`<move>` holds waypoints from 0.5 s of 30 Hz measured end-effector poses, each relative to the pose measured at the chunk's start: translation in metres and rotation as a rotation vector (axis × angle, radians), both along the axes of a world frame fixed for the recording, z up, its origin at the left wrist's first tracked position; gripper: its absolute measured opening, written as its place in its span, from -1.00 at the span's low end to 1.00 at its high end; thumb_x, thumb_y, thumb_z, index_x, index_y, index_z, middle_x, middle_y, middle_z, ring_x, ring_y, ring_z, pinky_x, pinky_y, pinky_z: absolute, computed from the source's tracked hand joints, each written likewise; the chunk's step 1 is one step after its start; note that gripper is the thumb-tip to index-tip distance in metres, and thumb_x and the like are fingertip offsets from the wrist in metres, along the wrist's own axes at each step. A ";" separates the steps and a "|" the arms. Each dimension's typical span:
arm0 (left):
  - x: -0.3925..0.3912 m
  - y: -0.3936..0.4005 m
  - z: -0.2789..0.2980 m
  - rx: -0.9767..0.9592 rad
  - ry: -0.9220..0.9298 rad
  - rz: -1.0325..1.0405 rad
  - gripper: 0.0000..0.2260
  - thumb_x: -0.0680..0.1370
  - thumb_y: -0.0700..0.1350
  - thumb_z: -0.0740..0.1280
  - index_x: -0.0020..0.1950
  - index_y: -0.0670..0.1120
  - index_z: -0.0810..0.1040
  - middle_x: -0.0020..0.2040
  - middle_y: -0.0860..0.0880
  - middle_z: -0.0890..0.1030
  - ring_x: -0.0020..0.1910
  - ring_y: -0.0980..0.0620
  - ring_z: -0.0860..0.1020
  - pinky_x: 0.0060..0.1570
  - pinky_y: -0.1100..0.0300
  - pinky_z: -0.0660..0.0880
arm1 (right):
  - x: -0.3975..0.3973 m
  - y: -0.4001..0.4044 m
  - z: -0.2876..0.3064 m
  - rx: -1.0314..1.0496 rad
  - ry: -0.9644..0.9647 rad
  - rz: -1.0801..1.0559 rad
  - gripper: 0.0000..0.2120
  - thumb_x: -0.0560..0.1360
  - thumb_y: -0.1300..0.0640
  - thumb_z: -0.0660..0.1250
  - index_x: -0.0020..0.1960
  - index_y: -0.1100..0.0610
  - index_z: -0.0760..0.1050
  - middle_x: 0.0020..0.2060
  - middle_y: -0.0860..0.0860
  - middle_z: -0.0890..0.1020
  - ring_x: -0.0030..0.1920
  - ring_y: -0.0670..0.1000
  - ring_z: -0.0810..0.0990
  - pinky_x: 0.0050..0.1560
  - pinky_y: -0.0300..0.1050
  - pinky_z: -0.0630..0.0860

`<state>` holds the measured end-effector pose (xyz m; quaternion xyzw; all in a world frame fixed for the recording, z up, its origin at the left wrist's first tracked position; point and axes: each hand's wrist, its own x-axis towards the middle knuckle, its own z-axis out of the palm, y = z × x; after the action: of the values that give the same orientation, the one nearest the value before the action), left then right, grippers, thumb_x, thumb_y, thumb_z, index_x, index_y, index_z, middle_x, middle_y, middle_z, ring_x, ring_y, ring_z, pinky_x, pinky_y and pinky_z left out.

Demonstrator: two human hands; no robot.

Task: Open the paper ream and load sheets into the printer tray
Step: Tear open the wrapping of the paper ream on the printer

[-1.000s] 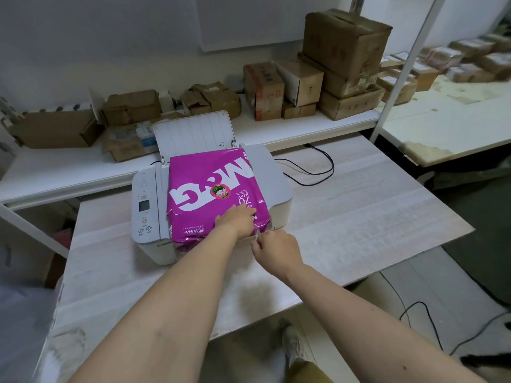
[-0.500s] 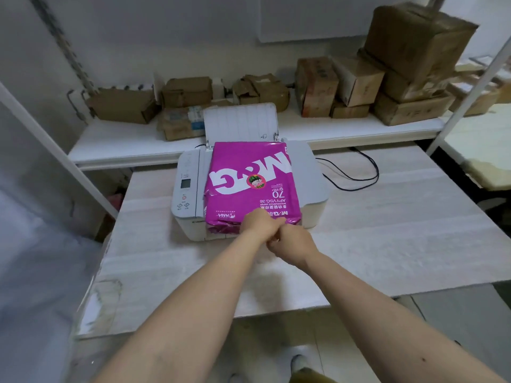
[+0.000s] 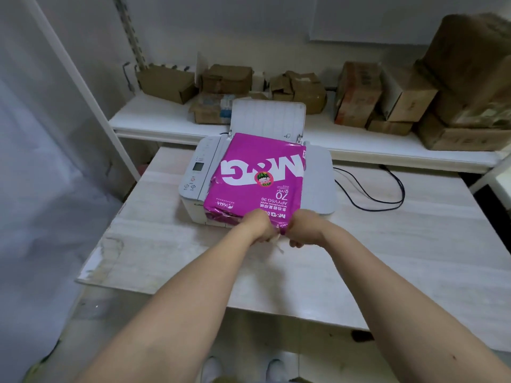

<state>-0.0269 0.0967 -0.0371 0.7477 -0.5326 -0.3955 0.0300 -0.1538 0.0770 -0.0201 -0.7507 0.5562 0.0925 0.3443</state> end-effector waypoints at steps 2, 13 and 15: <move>-0.002 0.003 -0.004 -0.027 0.001 -0.001 -0.72 0.47 -0.16 0.27 -0.44 -0.07 0.34 -0.44 0.01 0.40 -0.41 0.00 0.36 -0.33 0.23 0.34 | -0.009 -0.011 -0.001 -0.298 0.115 -0.012 -0.83 0.45 0.09 0.35 -0.01 0.15 0.54 -0.11 0.08 0.63 -0.11 0.12 0.60 -0.25 -0.17 0.44; 0.010 0.020 -0.011 -0.113 0.136 -0.014 -0.83 0.48 -0.27 0.29 -0.28 -0.16 0.62 -0.48 -0.07 0.51 -0.55 0.07 0.46 -0.39 0.27 0.45 | -0.001 -0.006 -0.031 -0.659 0.157 0.350 -0.77 0.54 0.02 0.26 0.03 0.15 0.57 -0.01 0.10 0.59 0.02 0.16 0.55 -0.12 -0.06 0.47; 0.020 0.027 -0.005 -0.063 0.104 -0.066 -0.82 0.47 -0.28 0.27 -0.25 -0.21 0.64 -0.46 -0.07 0.52 -0.52 0.06 0.46 -0.38 0.27 0.46 | -0.003 -0.009 -0.030 -0.644 0.200 0.367 -0.77 0.54 0.02 0.28 0.03 0.16 0.56 0.00 0.10 0.60 0.02 0.16 0.57 -0.10 -0.06 0.49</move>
<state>-0.0067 0.1236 -0.0423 0.7066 -0.5669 -0.4179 0.0680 -0.1570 0.0679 -0.0498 -0.8947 0.4442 0.0459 0.0127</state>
